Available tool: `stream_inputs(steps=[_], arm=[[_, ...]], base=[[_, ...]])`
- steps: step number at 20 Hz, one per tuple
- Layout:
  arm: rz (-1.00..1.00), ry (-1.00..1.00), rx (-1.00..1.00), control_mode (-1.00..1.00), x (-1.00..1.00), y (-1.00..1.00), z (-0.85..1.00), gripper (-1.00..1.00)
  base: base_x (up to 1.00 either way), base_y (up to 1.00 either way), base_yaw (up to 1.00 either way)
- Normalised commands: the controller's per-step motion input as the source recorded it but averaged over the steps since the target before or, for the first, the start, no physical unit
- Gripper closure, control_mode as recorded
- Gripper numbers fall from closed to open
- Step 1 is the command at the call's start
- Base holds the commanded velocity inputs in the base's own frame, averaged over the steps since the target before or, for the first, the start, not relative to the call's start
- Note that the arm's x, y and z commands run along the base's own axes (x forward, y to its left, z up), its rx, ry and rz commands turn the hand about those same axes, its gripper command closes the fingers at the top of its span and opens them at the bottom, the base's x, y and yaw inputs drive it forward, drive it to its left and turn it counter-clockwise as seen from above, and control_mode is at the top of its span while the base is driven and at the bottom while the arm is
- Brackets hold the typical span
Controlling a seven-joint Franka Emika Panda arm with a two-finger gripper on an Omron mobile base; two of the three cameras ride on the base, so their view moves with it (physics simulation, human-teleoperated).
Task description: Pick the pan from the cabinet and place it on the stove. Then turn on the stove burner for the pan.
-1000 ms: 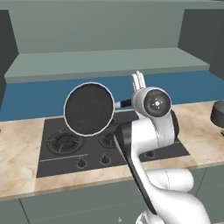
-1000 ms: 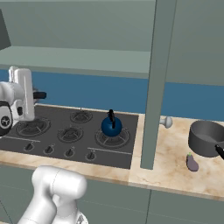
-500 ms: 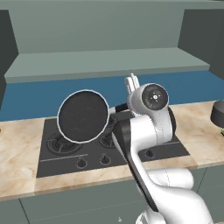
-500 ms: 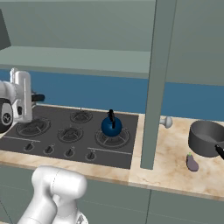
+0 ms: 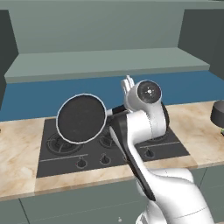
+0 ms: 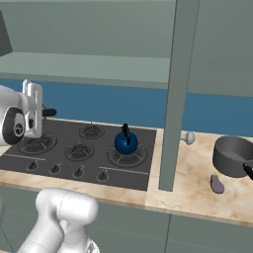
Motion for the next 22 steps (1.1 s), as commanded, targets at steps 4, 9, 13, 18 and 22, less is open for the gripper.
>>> stream_inputs(steps=[4, 9, 13, 18, 22], arm=[[0.00, 0.08, 0.04, -1.00, 0.36, 0.14, -0.24, 1.00], [0.00, 0.08, 0.03, -1.00, 0.32, 0.19, -0.28, 1.00], [0.00, 0.02, 0.01, -1.00, 0.28, 0.09, -0.29, 1.00], [0.00, 0.02, 0.00, -1.00, 0.31, 0.07, -0.25, 1.00], [0.00, 0.02, 0.02, -1.00, 0.30, 0.03, -0.23, 1.00]], base=[[0.00, 0.00, 0.00], [0.00, 0.00, 0.00], [0.00, 0.00, 0.00], [0.00, 0.00, 0.00], [0.00, 0.00, 0.00]])
